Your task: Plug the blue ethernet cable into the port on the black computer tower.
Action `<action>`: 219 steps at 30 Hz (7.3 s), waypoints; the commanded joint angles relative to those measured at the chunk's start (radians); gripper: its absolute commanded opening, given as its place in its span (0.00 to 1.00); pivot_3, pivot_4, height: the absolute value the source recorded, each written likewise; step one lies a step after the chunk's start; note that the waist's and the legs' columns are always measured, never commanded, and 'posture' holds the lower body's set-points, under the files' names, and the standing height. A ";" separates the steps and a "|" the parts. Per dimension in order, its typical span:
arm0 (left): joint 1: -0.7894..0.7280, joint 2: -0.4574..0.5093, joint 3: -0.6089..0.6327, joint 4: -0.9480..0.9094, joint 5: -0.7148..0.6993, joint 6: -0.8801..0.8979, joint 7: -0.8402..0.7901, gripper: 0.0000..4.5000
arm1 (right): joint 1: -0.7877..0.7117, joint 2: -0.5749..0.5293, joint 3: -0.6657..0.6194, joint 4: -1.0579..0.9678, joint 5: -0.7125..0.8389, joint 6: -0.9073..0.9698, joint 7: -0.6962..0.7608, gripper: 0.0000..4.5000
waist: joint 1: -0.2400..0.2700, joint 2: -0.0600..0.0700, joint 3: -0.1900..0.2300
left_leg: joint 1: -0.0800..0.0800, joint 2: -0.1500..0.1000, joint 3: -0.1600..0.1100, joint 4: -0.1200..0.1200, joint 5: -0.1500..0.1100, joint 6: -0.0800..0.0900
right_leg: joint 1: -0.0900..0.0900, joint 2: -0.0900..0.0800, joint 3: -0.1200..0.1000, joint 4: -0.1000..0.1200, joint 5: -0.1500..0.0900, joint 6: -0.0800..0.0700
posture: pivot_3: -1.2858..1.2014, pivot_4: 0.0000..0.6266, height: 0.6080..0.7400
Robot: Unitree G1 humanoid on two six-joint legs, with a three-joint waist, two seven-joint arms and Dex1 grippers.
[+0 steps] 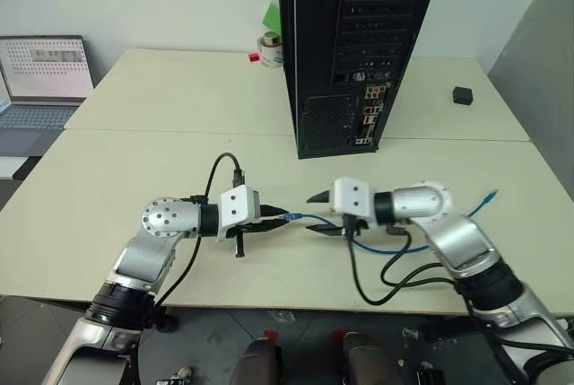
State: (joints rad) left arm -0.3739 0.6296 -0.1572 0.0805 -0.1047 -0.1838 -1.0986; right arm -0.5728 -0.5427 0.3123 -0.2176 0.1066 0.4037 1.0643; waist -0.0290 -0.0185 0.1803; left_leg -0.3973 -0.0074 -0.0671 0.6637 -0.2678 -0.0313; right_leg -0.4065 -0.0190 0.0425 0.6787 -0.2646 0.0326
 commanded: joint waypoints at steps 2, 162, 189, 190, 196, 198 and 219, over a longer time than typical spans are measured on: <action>-0.029 -0.023 0.027 0.111 0.160 -0.468 0.172 0.06 | 0.037 0.006 -0.154 -0.142 0.234 0.261 -0.015 0.81 | 0.002 0.000 0.000 | 0.000 0.000 -0.001 0.000 0.000 0.000 | 0.000 -0.001 0.000 0.000 0.000 0.000 | 0.52 0.24 1.00; -0.195 -0.346 0.065 -0.204 -0.122 0.572 0.645 0.72 | -0.147 0.451 -0.380 0.252 0.009 0.156 -1.009 0.00 | -0.012 0.000 0.000 | -0.001 0.000 0.001 -0.001 0.001 -0.001 | -0.002 0.003 0.001 0.001 0.000 0.000 | 0.52 0.24 1.00; -0.194 -0.342 0.065 -0.206 -0.118 0.572 0.642 0.72 | -0.168 0.447 -0.391 0.293 0.009 0.133 -1.020 0.00 | -0.012 0.000 0.000 | -0.001 0.000 0.001 -0.001 0.000 -0.001 | -0.002 0.003 0.001 0.001 0.000 0.000 | 0.52 0.24 1.00; -0.194 -0.342 0.065 -0.206 -0.118 0.572 0.642 0.72 | -0.167 0.447 -0.392 0.291 0.008 0.135 -1.022 0.00 | -0.012 0.000 0.000 | -0.001 0.000 0.001 -0.001 0.000 -0.001 | -0.002 0.003 0.001 0.001 0.000 0.000 | 0.52 0.24 1.00; -0.194 -0.343 0.065 -0.205 -0.119 0.570 0.641 0.72 | -0.161 0.449 -0.390 0.283 0.009 0.144 -1.026 0.00 | -0.012 0.000 0.000 | -0.001 0.000 0.001 -0.001 0.000 -0.001 | -0.002 0.003 0.001 0.001 0.000 0.000 | 0.52 0.24 1.00; -0.195 -0.344 0.065 -0.203 -0.118 0.569 0.642 0.72 | -0.159 0.450 -0.390 0.282 0.010 0.144 -1.027 0.00 | -0.012 0.000 0.000 | -0.001 0.000 0.001 -0.001 0.000 -0.001 | -0.002 0.003 0.001 0.001 0.000 0.000 | 0.52 0.24 1.00; -0.188 -0.346 0.067 -0.207 -0.117 0.569 0.651 0.72 | -0.171 0.460 -0.401 0.313 0.014 0.128 -1.050 0.00 | -0.012 0.000 0.000 | -0.001 0.000 0.001 -0.001 0.000 -0.001 | -0.002 0.003 0.001 0.001 0.000 0.000 | 0.52 0.24 1.00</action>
State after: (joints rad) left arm -0.5590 0.2841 -0.1106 -0.0748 -0.2239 0.4022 -0.4486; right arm -0.7211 -0.0866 -0.0675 0.1041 0.1150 0.5523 0.0244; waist -0.0408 -0.0183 0.1802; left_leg -0.3984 -0.0076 -0.0662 0.6626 -0.2673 -0.0319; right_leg -0.4082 -0.0164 0.0437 0.6797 -0.2645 0.0326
